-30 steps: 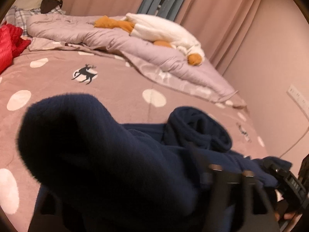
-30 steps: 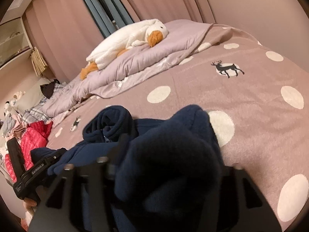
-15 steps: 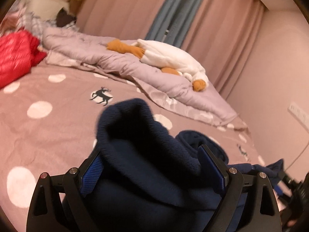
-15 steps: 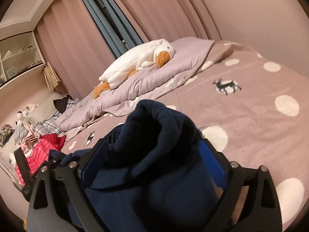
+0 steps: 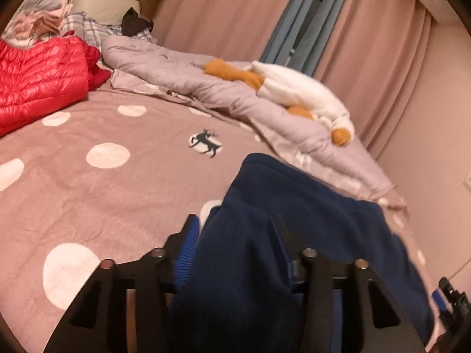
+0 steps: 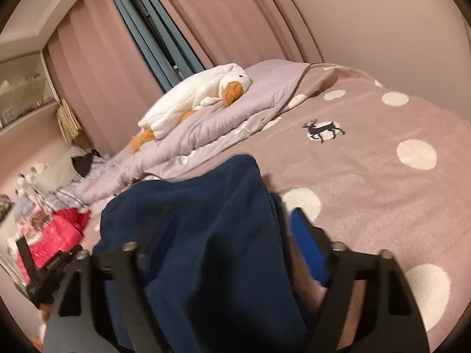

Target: Fold large clothes

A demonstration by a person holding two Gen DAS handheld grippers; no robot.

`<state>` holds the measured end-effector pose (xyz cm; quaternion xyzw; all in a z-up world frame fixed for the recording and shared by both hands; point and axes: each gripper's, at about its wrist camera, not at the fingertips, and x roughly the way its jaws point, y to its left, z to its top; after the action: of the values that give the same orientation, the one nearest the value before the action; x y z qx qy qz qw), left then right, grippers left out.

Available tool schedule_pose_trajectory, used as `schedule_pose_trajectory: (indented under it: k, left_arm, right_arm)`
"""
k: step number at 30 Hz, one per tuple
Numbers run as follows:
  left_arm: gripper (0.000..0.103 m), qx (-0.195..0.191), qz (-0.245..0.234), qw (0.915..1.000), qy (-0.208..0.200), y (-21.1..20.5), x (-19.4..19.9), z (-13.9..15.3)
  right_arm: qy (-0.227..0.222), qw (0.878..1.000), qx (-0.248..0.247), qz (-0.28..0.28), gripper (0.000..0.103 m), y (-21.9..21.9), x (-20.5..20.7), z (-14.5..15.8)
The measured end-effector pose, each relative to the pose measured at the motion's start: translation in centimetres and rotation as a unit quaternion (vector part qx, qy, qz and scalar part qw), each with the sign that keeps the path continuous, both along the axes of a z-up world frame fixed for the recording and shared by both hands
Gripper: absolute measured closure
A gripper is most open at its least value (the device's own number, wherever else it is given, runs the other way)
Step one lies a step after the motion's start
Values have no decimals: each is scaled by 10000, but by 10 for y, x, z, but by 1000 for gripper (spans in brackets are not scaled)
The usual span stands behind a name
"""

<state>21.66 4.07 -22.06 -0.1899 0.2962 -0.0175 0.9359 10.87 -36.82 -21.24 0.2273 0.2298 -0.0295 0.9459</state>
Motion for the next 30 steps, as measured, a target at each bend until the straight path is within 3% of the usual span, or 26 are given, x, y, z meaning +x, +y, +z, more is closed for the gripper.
schedule_pose_trajectory:
  k: [2,5,7,15,19,21,22,25,27,30]
  left_arm:
    - [65,224,-103,9997,-20,-7,-3,-2]
    - [68,504,-268,9983,-130,-19,-6,0]
    - [68,691,-346,9967,-262,-28,-10,3]
    - [68,1364,-853,9863,-370,-68,-3,15]
    - [68,1968,-764,9775,42,-77,24,-3]
    - [68,1794,-662,9801,534,-68,38,-20]
    - [68,1534,-705,9834,663,-60,43,-25]
    - [68,1250,-670,9883,561,-48,41,-29]
    - [68,1412,-625,9871,423,-51,34,-32]
    - [67,1800,-576,9814,345,-63,31,-32]
  right_arm:
    - [118,9996,-252,-66,60,3,1,-1]
    - [160,9991,-380,29,75,8,2,-2]
    - [149,9987,-479,64,80,12,4,0]
    - [27,9966,-734,378,82,40,19,15]
    - [159,9951,-880,424,80,52,42,15]
    - [359,9945,-920,353,80,50,53,6]
    - [509,9937,-955,273,81,47,59,-1]
    - [1290,9860,-1050,-111,85,27,84,-37]
    - [1280,9901,-567,-84,86,12,85,-50]
    - [1135,9902,-805,-83,86,16,78,-47]
